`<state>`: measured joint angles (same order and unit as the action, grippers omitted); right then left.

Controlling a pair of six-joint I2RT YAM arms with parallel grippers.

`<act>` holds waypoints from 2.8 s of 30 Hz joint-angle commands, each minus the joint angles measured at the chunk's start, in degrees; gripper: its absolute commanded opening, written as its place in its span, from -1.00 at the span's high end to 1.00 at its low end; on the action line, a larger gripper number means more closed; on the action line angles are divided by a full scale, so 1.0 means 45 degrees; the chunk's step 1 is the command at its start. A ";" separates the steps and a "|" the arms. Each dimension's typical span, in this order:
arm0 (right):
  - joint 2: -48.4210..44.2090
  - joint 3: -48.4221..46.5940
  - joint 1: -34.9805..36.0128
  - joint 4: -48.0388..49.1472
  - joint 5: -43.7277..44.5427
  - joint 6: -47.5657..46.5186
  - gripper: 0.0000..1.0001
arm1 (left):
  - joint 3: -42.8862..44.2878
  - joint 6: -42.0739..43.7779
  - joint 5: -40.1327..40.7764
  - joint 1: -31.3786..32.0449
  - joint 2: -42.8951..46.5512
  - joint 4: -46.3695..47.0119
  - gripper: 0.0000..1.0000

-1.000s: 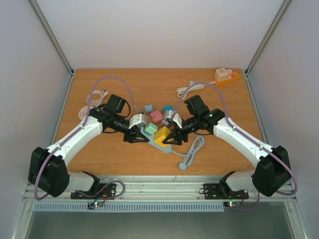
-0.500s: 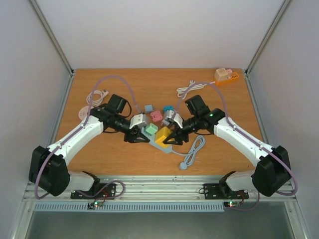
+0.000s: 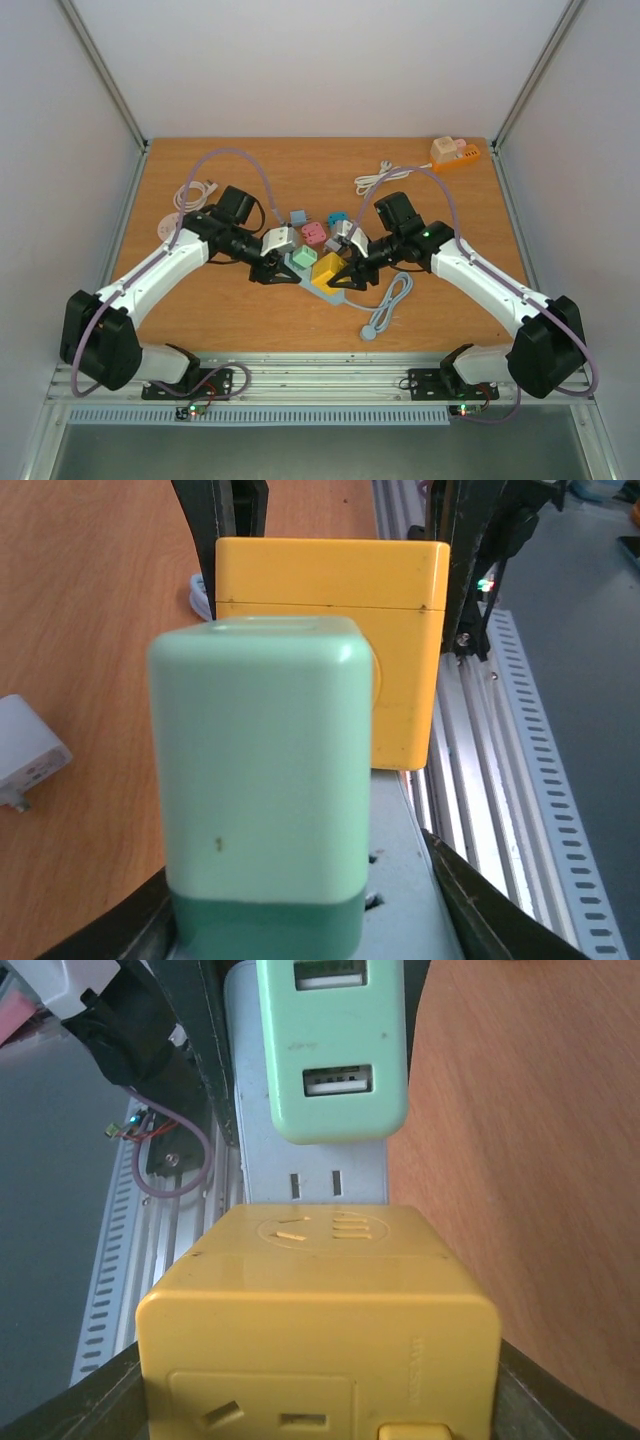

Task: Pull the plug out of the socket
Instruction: Remove the plug from the socket.

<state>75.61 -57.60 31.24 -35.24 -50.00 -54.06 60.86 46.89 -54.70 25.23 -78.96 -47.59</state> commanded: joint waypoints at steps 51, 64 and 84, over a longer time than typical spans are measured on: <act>-0.0771 -0.0165 -0.0277 0.1132 -0.0952 0.0079 0.98 | -0.0267 0.0192 0.1867 0.0408 -0.0292 -0.0817 0.99; -0.0051 -0.0841 -0.0459 0.0123 -0.1421 0.0325 0.98 | -0.0926 -0.0076 0.2659 0.0408 0.0453 0.0429 0.99; -0.0755 0.0034 0.0029 0.1348 0.1035 -0.0641 0.98 | 0.0970 -0.0217 0.2165 0.0408 -0.1891 -0.2109 0.99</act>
<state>75.46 -56.64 31.11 -35.81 -45.58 -56.90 64.25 46.76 -49.87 27.11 -85.19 -51.27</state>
